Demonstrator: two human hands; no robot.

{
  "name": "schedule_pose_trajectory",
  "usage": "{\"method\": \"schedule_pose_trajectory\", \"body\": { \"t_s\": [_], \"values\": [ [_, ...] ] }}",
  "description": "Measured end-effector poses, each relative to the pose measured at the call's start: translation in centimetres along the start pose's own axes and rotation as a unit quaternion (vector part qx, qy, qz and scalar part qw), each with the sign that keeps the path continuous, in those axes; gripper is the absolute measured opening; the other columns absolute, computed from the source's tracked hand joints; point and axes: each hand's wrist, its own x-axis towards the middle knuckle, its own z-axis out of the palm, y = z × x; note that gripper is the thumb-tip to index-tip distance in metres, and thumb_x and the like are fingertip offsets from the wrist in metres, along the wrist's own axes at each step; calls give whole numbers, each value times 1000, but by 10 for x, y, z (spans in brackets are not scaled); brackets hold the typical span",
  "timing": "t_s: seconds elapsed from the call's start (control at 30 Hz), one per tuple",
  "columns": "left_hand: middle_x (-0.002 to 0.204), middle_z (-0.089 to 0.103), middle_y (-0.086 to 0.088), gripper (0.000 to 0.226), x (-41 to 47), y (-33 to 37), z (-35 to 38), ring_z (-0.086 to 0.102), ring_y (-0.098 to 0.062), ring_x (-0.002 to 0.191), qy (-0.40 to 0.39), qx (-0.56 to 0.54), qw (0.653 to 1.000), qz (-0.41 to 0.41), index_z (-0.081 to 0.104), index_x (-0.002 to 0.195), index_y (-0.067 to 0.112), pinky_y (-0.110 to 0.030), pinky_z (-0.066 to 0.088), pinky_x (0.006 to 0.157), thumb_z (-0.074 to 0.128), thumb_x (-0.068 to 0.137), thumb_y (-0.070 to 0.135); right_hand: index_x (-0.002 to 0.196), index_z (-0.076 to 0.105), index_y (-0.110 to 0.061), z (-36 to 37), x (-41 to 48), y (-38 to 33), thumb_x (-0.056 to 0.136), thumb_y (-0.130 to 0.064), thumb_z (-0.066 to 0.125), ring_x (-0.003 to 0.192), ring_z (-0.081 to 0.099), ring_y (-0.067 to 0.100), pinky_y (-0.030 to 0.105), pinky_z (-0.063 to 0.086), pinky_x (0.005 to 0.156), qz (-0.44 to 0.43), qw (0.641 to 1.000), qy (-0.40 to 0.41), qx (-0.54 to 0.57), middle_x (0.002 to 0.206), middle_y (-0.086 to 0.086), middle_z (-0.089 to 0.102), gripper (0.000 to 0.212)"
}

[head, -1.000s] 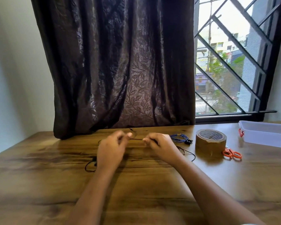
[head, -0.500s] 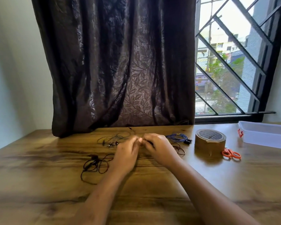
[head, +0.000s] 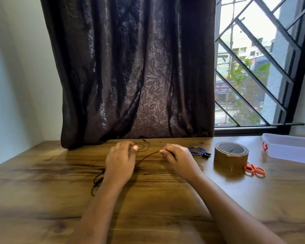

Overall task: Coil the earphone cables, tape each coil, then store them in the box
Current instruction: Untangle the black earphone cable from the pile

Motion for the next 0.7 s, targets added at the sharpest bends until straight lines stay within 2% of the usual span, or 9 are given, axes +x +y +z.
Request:
{"method": "schedule_pose_trajectory", "body": {
  "t_s": [0.07, 0.13, 0.17, 0.23, 0.3, 0.4, 0.47, 0.57, 0.7],
  "values": [
    [105, 58, 12, 26, -6, 16, 9, 53, -2, 97, -90, -105, 990, 40, 58, 112, 23, -22, 43, 85, 40, 98, 35, 79, 50, -37, 5, 1, -6, 96, -27, 53, 72, 51, -3, 13, 38, 67, -22, 1000, -20, 0, 73, -22, 51, 20],
    [82, 61, 12, 24, -12, 25, 15, 55, 4, 74, -164, -161, 971, 69, 60, 94, 26, -15, 40, 66, 40, 98, 38, 79, 48, -38, 6, 2, -11, 95, -21, 53, 73, 49, -7, 11, 36, 66, -45, 999, -28, -8, 72, -24, 49, 24],
    [72, 59, 11, 24, -12, 24, 16, 54, 1, 66, -162, -162, 970, 83, 60, 85, 27, -14, 37, 60, 41, 97, 36, 80, 48, -39, 5, 3, -12, 95, -20, 53, 74, 49, -8, 10, 35, 67, -47, 998, -31, -14, 72, -25, 49, 25],
    [61, 54, 8, 25, -7, 16, 12, 51, -5, 57, -108, -143, 981, 74, 58, 75, 29, -15, 34, 54, 45, 97, 29, 76, 46, -43, -1, 4, -9, 95, -22, 54, 74, 49, -8, 9, 35, 69, -40, 999, -19, -16, 72, -26, 49, 29],
    [62, 55, 6, 23, -1, 3, 0, 48, -7, 54, -3, -149, 989, 1, 60, 78, 25, -14, 34, 52, 47, 96, 21, 71, 43, -46, -8, 2, -2, 95, -24, 55, 73, 50, -5, 11, 35, 68, -16, 1000, 8, -8, 71, -23, 50, 34],
    [64, 55, 3, 24, 3, -13, -12, 49, -12, 58, 141, -175, 969, -99, 61, 79, 24, -21, 37, 55, 46, 97, 19, 73, 47, -42, -13, -4, 9, 95, -26, 55, 73, 50, 0, 15, 36, 67, 19, 1000, 10, -22, 74, -16, 49, 29],
    [64, 54, 2, 27, 3, -7, -13, 48, -12, 59, 140, -269, 942, -144, 63, 77, 22, -26, 37, 56, 46, 98, 18, 76, 57, -30, -9, -5, 12, 95, -28, 54, 77, 50, 5, 18, 39, 68, 35, 999, 1, -32, 79, -11, 48, 20],
    [70, 62, 3, 25, -2, 24, -15, 53, -11, 66, -44, -457, 873, -166, 68, 82, 13, -25, 43, 60, 47, 97, 15, 79, 61, -22, -7, -1, 10, 95, -29, 54, 77, 50, 10, 22, 42, 67, 40, 997, 28, -55, 80, -7, 49, 19],
    [97, 69, 2, 19, -19, 48, -6, 62, -14, 95, -424, -437, 793, -26, 68, 97, -4, -27, 50, 82, 59, 89, 10, 78, 59, -23, -9, -1, 7, 95, -23, 56, 66, 53, 4, 13, 37, 60, 58, 994, 85, -36, 71, -13, 55, 18]
  ]
}}
